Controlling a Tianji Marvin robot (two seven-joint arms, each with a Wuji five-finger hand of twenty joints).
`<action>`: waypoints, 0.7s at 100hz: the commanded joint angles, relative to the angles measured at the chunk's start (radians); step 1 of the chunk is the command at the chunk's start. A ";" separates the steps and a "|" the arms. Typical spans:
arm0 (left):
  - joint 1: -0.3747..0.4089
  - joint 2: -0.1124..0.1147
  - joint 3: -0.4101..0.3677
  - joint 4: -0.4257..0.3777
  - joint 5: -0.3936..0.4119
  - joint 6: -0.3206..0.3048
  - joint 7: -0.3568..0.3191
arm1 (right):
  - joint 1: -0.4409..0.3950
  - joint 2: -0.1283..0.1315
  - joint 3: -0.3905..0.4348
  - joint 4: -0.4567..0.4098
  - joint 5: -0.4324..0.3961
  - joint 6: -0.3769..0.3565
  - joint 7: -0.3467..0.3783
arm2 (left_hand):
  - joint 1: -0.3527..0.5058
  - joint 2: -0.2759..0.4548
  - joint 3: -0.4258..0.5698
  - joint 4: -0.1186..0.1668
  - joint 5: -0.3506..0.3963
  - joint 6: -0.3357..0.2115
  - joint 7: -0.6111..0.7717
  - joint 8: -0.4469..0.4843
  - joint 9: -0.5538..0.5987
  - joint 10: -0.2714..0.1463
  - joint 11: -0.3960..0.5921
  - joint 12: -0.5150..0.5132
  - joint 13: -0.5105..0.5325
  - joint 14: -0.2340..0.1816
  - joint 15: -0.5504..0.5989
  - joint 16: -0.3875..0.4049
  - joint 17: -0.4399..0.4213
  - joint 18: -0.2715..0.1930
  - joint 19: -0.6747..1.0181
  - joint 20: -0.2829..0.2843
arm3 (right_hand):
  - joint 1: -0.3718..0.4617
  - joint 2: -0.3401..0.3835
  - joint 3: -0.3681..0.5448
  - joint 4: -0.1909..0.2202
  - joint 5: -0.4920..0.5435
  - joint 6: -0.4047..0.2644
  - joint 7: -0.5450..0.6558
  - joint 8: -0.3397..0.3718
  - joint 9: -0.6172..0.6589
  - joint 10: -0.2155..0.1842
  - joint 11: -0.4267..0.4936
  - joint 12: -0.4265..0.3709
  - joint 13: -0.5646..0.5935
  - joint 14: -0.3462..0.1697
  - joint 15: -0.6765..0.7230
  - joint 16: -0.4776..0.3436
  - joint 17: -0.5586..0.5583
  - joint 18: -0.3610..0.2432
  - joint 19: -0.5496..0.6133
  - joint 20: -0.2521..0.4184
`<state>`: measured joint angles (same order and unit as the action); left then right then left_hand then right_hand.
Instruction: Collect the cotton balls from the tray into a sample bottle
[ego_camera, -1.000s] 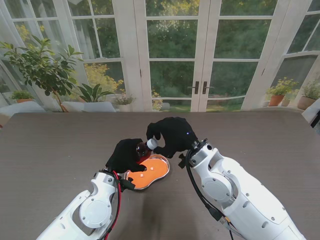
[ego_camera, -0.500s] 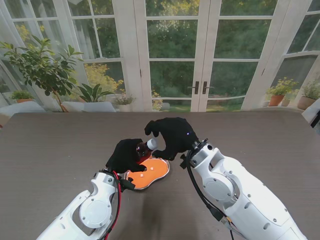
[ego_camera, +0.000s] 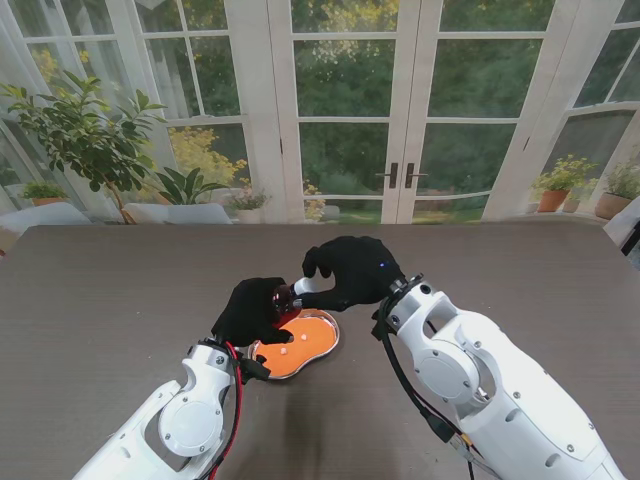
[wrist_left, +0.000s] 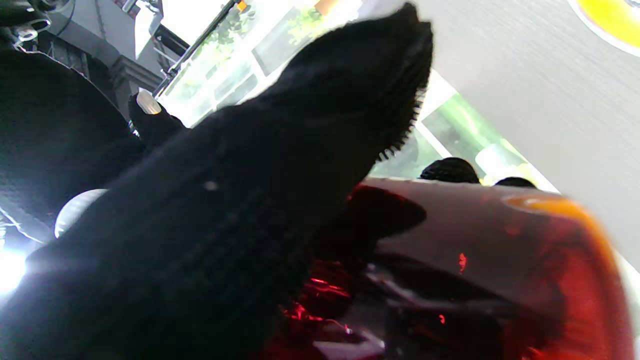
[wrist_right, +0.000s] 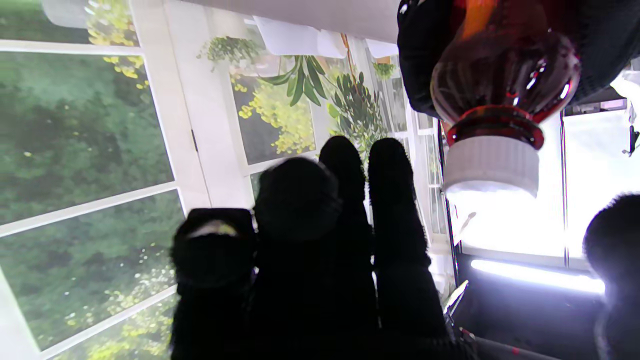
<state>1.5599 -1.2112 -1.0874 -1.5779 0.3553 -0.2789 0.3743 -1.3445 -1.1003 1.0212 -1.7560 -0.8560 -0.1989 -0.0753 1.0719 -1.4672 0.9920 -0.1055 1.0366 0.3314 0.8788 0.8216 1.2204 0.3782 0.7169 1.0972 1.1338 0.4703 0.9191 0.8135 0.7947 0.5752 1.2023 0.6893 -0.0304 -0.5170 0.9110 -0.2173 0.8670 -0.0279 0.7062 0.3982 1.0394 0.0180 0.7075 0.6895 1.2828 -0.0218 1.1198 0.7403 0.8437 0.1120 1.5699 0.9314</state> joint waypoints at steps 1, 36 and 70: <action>0.002 -0.003 -0.001 -0.001 -0.004 -0.001 -0.020 | 0.001 0.002 -0.009 -0.013 0.003 0.011 0.024 | 0.090 1.069 0.070 0.027 0.096 -0.055 0.320 0.070 0.067 0.046 0.114 0.053 0.118 0.039 0.455 0.083 0.100 0.013 0.589 0.048 | -0.004 0.059 -0.070 0.049 0.059 -0.014 0.019 0.024 0.037 0.013 0.003 0.021 0.034 0.025 0.046 0.021 0.017 0.015 0.060 0.031; 0.003 -0.003 -0.001 -0.001 -0.004 0.000 -0.020 | 0.030 -0.001 -0.050 0.015 0.002 0.008 0.011 | 0.090 1.069 0.069 0.027 0.096 -0.055 0.320 0.070 0.068 0.045 0.114 0.052 0.118 0.040 0.454 0.083 0.100 0.013 0.589 0.049 | 0.149 -0.040 0.119 0.061 0.213 -0.035 0.069 0.084 0.192 -0.019 0.006 0.047 0.035 -0.001 0.170 0.040 0.081 0.046 0.090 0.008; 0.002 -0.003 -0.001 0.000 -0.004 0.000 -0.019 | 0.040 -0.009 -0.060 0.044 0.009 -0.017 -0.036 | 0.089 1.069 0.069 0.027 0.094 -0.056 0.319 0.070 0.068 0.045 0.114 0.052 0.118 0.040 0.454 0.083 0.100 0.013 0.589 0.048 | 0.337 -0.197 0.294 -0.140 0.171 -0.152 0.293 -0.124 0.257 -0.059 0.031 0.061 0.037 -0.026 0.233 0.057 0.118 0.038 0.109 -0.014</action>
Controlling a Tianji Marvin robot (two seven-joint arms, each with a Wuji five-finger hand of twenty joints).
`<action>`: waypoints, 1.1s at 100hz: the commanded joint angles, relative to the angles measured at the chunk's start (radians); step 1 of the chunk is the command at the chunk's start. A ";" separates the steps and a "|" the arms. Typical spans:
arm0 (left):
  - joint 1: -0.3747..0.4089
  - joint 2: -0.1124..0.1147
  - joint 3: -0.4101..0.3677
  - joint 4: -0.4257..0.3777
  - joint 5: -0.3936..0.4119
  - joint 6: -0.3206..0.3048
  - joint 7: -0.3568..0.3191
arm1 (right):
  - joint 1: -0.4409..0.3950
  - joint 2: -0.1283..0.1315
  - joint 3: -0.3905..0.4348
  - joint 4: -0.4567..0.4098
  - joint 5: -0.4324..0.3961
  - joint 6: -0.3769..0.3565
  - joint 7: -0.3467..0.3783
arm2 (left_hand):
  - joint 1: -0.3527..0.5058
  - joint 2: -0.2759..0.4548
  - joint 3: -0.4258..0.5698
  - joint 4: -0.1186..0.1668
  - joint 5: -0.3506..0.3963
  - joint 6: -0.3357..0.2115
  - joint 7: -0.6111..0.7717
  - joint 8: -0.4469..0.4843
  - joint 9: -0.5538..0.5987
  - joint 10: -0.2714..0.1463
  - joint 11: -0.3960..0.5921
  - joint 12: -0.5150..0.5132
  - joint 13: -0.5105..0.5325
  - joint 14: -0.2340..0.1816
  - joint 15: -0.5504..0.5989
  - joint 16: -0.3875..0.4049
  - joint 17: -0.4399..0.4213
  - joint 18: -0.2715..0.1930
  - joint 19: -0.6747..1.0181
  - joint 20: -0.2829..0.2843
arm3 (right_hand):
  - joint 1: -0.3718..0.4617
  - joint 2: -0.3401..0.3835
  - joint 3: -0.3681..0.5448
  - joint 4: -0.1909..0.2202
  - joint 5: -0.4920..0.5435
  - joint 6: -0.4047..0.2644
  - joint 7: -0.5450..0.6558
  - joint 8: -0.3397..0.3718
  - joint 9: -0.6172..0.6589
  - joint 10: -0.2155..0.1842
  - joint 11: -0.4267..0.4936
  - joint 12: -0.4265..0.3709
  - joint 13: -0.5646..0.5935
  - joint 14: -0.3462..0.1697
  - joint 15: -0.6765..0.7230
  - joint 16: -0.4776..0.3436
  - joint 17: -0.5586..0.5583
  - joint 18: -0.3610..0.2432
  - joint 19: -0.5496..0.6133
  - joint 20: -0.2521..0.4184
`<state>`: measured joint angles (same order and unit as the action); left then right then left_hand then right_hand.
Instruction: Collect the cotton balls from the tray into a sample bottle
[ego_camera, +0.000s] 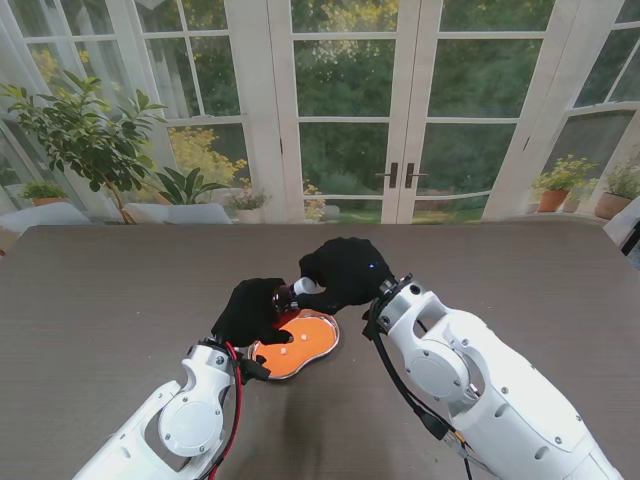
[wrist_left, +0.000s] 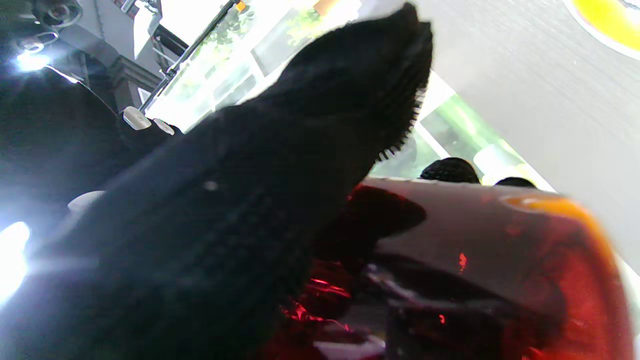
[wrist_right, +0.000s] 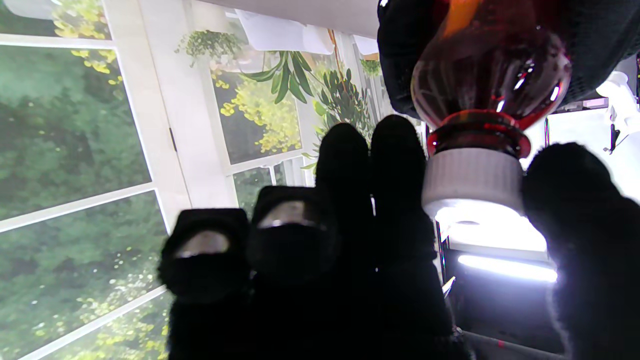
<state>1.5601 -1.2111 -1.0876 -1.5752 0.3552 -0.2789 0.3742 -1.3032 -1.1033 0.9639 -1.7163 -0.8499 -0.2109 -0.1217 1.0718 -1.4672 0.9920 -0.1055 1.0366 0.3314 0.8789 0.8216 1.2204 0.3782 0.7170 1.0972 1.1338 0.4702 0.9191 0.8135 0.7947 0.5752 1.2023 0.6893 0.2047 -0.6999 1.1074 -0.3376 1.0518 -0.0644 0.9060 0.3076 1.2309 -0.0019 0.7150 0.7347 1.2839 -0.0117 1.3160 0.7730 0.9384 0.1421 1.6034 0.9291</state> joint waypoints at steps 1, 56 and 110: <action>0.002 -0.003 0.000 -0.003 -0.004 0.000 -0.019 | -0.001 -0.007 -0.003 0.005 0.004 -0.005 0.009 | 0.090 1.069 0.069 0.027 0.094 -0.056 0.319 0.070 0.068 0.045 0.113 0.052 0.118 0.040 0.454 0.083 0.100 0.013 0.589 0.048 | 0.106 -0.020 0.098 -0.020 -0.016 -0.119 0.096 -0.035 0.066 -0.039 0.024 0.016 0.035 -0.036 0.037 0.024 0.024 0.008 0.076 -0.011; 0.002 -0.003 0.001 -0.002 -0.009 0.005 -0.024 | -0.006 -0.026 0.012 0.046 0.038 -0.051 -0.089 | 0.089 1.069 0.070 0.027 0.094 -0.055 0.318 0.069 0.068 0.045 0.113 0.052 0.118 0.040 0.454 0.082 0.100 0.013 0.589 0.048 | 0.218 -0.290 0.188 -0.074 0.003 -0.176 0.201 -0.114 0.112 -0.075 0.037 0.036 0.036 -0.062 0.070 0.039 0.047 0.000 0.064 -0.026; 0.001 -0.003 0.003 -0.001 -0.010 0.008 -0.026 | 0.002 -0.032 0.008 0.087 0.023 -0.104 -0.149 | 0.089 1.069 0.069 0.027 0.095 -0.054 0.318 0.069 0.067 0.045 0.113 0.052 0.116 0.043 0.453 0.083 0.100 0.013 0.589 0.048 | 0.233 -0.348 0.210 -0.083 0.001 -0.191 0.206 -0.121 0.106 -0.085 0.034 0.040 0.037 -0.076 0.070 0.040 0.058 -0.016 0.059 -0.033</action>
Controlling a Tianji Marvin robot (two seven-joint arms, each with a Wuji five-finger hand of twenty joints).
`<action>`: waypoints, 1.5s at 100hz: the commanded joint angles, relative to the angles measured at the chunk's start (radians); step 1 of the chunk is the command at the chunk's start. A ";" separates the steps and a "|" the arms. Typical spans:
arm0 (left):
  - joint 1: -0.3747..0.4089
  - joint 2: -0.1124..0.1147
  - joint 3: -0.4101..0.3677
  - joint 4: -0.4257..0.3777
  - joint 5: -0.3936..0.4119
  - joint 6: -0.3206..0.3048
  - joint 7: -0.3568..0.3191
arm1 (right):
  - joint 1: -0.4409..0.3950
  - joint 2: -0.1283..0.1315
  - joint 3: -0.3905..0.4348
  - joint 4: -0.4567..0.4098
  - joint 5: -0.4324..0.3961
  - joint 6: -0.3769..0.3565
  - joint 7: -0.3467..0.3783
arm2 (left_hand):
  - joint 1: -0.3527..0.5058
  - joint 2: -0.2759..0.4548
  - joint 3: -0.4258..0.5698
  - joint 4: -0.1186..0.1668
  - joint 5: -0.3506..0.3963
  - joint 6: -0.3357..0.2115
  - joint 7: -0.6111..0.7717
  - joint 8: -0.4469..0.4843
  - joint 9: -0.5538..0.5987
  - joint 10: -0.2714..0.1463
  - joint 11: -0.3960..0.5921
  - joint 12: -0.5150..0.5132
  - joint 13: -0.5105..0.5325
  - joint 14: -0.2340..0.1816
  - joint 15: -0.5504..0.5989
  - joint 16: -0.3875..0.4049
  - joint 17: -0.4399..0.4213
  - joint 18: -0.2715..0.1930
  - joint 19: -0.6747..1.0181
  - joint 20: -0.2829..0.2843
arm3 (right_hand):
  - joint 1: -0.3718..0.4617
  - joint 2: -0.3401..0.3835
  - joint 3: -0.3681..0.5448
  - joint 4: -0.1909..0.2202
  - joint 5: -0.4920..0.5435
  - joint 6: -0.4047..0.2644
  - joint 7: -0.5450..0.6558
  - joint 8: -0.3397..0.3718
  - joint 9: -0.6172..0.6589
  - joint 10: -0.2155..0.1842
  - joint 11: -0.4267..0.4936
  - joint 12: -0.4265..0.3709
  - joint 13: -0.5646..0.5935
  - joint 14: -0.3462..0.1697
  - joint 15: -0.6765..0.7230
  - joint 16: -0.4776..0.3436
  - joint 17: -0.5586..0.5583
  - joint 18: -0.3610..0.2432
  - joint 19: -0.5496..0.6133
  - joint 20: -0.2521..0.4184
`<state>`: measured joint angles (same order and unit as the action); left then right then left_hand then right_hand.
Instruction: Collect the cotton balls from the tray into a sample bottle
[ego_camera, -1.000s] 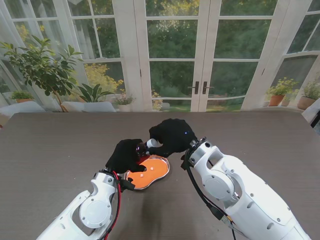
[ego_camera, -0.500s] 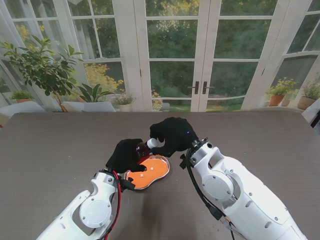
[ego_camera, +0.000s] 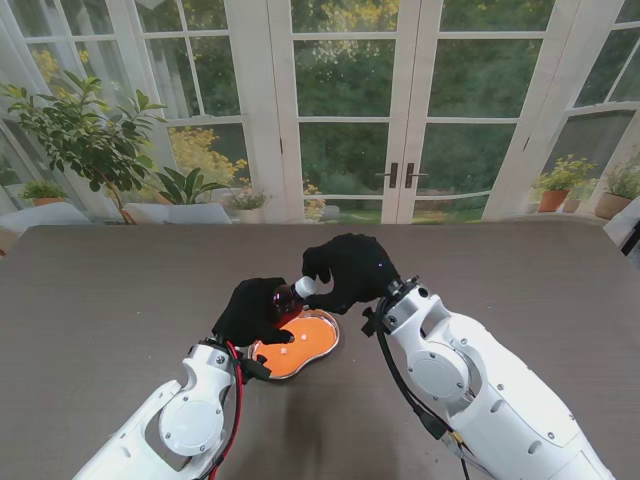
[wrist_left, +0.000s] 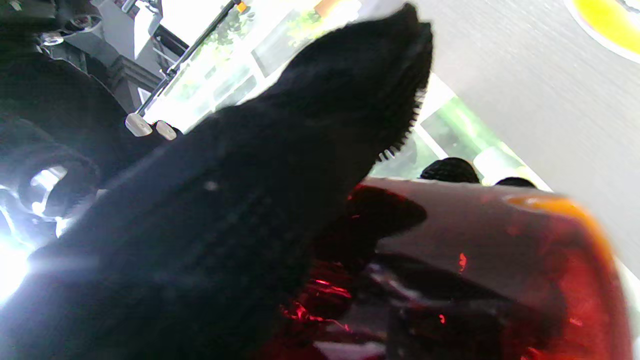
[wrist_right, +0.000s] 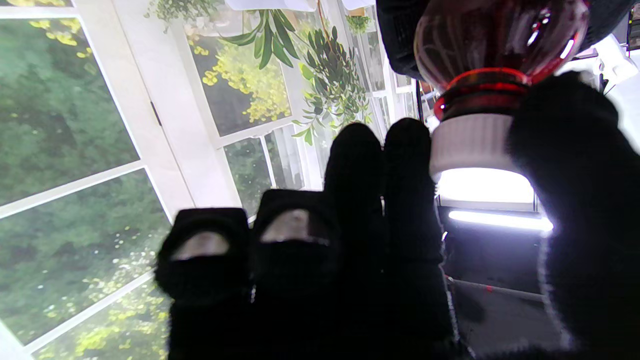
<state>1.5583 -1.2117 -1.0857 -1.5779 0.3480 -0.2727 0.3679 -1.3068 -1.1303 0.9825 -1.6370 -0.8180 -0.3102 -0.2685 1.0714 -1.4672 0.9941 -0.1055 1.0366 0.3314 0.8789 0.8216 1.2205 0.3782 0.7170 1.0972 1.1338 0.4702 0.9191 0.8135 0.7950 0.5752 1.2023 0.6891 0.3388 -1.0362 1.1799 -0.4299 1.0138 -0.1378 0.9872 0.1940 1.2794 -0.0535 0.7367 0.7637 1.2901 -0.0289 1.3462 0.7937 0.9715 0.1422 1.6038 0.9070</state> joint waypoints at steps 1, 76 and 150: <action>0.003 -0.002 0.001 0.002 -0.003 0.002 -0.020 | 0.007 -0.006 -0.012 0.009 -0.010 -0.005 -0.006 | 0.090 1.069 0.067 0.028 0.095 -0.053 0.317 0.069 0.067 0.045 0.113 0.052 0.116 0.043 0.453 0.083 0.100 0.013 0.589 0.049 | 0.100 -0.019 0.138 0.008 0.038 -0.117 0.125 -0.008 0.057 -0.033 0.012 0.011 0.031 -0.060 0.040 0.020 0.026 -0.016 0.058 -0.011; 0.003 -0.003 -0.001 0.004 -0.002 -0.003 -0.016 | -0.010 0.013 0.009 -0.042 -0.035 0.052 0.088 | 0.089 1.069 0.068 0.027 0.095 -0.054 0.317 0.068 0.067 0.046 0.112 0.052 0.116 0.043 0.453 0.083 0.099 0.014 0.588 0.049 | -0.374 0.135 0.058 0.178 -0.321 0.160 -0.279 0.211 -0.326 0.053 -0.042 -0.090 0.002 0.007 -0.267 -0.062 -0.173 -0.033 -0.023 0.045; 0.000 -0.003 0.001 0.009 0.001 -0.012 -0.016 | 0.013 0.023 -0.032 -0.071 -0.016 0.102 0.189 | 0.090 1.069 0.068 0.027 0.094 -0.053 0.317 0.069 0.067 0.047 0.112 0.052 0.117 0.044 0.454 0.083 0.098 0.016 0.587 0.050 | -0.108 0.413 -0.001 0.171 0.076 0.054 -0.146 0.194 0.000 0.038 -0.023 -0.037 0.028 -0.009 -0.040 -0.008 -0.051 0.013 0.048 0.021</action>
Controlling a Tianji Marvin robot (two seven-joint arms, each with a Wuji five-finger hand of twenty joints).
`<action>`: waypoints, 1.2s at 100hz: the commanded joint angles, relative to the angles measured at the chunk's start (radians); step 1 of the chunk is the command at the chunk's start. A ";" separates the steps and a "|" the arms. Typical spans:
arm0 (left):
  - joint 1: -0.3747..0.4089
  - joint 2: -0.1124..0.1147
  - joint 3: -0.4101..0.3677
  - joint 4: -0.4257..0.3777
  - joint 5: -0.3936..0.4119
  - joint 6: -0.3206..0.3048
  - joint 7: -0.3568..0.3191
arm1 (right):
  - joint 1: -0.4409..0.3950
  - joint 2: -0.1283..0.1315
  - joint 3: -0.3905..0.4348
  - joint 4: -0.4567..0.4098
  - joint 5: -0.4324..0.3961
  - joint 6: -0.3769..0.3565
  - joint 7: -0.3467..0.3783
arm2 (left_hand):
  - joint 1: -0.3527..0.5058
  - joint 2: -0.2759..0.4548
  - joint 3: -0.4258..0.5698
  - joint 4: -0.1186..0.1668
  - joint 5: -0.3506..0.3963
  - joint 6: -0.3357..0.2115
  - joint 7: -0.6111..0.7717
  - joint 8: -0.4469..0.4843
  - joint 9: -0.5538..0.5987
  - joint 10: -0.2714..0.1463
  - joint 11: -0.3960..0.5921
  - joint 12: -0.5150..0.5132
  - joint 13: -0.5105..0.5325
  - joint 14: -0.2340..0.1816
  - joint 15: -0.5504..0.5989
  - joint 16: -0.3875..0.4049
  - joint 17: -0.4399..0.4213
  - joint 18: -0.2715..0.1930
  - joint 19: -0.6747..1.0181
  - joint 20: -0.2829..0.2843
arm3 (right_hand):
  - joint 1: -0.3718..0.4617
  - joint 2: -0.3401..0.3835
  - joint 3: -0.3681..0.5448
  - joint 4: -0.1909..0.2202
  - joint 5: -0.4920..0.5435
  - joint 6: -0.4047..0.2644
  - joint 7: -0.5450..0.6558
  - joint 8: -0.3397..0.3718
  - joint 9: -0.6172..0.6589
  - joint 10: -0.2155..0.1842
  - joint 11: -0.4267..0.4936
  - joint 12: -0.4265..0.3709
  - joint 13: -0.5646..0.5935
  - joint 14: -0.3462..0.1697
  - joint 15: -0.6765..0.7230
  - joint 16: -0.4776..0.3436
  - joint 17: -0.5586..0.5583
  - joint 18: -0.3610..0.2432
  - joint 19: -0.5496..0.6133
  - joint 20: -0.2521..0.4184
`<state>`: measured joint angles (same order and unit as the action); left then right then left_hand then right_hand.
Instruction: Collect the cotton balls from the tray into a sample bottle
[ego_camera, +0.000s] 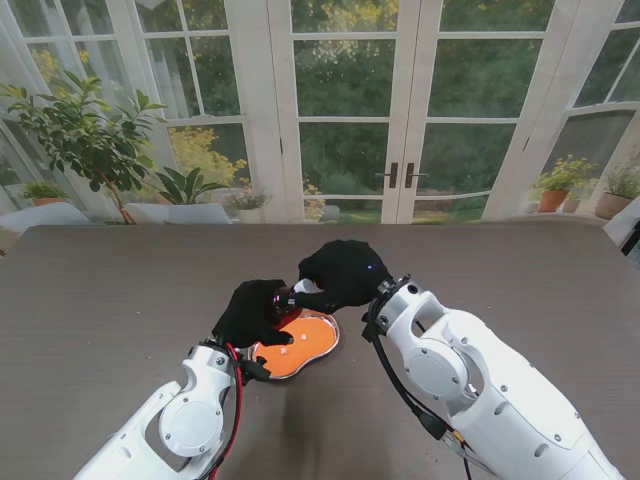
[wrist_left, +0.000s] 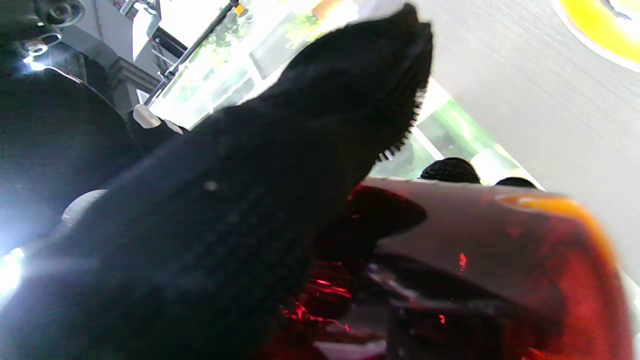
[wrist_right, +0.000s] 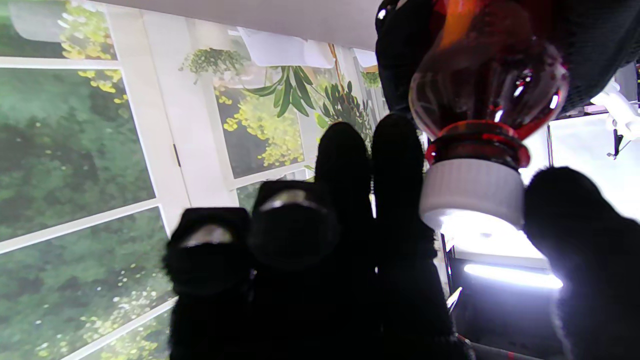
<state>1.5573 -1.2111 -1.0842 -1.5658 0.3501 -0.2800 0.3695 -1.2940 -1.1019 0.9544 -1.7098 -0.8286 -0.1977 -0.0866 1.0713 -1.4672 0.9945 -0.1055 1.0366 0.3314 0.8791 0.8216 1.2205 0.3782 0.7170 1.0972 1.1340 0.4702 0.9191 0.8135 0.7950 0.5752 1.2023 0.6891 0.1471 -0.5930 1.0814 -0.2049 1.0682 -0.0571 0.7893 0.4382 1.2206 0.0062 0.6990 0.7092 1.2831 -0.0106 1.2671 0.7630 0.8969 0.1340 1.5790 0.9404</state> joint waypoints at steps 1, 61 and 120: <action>0.001 -0.003 0.000 -0.003 0.000 -0.005 -0.017 | 0.000 -0.005 -0.004 0.002 -0.006 -0.012 0.006 | 0.090 1.068 0.068 0.027 0.095 -0.053 0.317 0.069 0.067 0.046 0.112 0.052 0.116 0.044 0.454 0.083 0.098 0.016 0.587 0.050 | 0.090 -0.037 0.106 -0.068 0.016 -0.027 0.075 -0.081 0.061 -0.021 0.015 0.020 0.036 -0.027 0.040 0.023 0.025 0.021 0.074 -0.014; 0.005 -0.003 -0.001 -0.006 0.000 -0.002 -0.017 | -0.007 -0.022 0.014 0.049 0.032 -0.079 -0.080 | 0.090 1.069 0.068 0.028 0.095 -0.054 0.317 0.068 0.068 0.046 0.112 0.052 0.116 0.045 0.454 0.083 0.098 0.017 0.586 0.051 | 0.287 -0.368 0.228 -0.196 -0.038 -0.138 0.319 -0.224 0.098 -0.063 0.051 0.081 0.038 -0.082 0.093 0.041 0.066 -0.008 0.078 -0.036; 0.004 -0.003 0.002 -0.006 -0.005 0.005 -0.022 | -0.013 -0.030 0.034 0.060 0.070 -0.103 -0.100 | 0.090 1.070 0.067 0.027 0.094 -0.054 0.316 0.068 0.068 0.046 0.112 0.052 0.116 0.045 0.453 0.083 0.098 0.017 0.586 0.052 | 0.288 -0.360 0.238 -0.194 -0.047 -0.155 0.331 -0.213 0.086 -0.073 0.064 0.095 0.038 -0.083 0.095 0.041 0.072 -0.022 0.078 -0.041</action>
<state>1.5576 -1.2111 -1.0844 -1.5692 0.3483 -0.2768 0.3681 -1.3080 -1.1270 0.9932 -1.6554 -0.7589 -0.2935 -0.1963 1.0706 -1.4674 0.9963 -0.1055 1.0366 0.3324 0.8791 0.8216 1.2206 0.3782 0.7170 1.0972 1.1348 0.4702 0.9191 0.8135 0.7960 0.5756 1.2023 0.6891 0.3244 -0.9724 1.1784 -0.4298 0.9999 -0.0981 0.9833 0.2088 1.2563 -0.0405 0.7363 0.7885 1.2920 -0.0375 1.3295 0.7839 0.9459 0.1347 1.5898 0.9158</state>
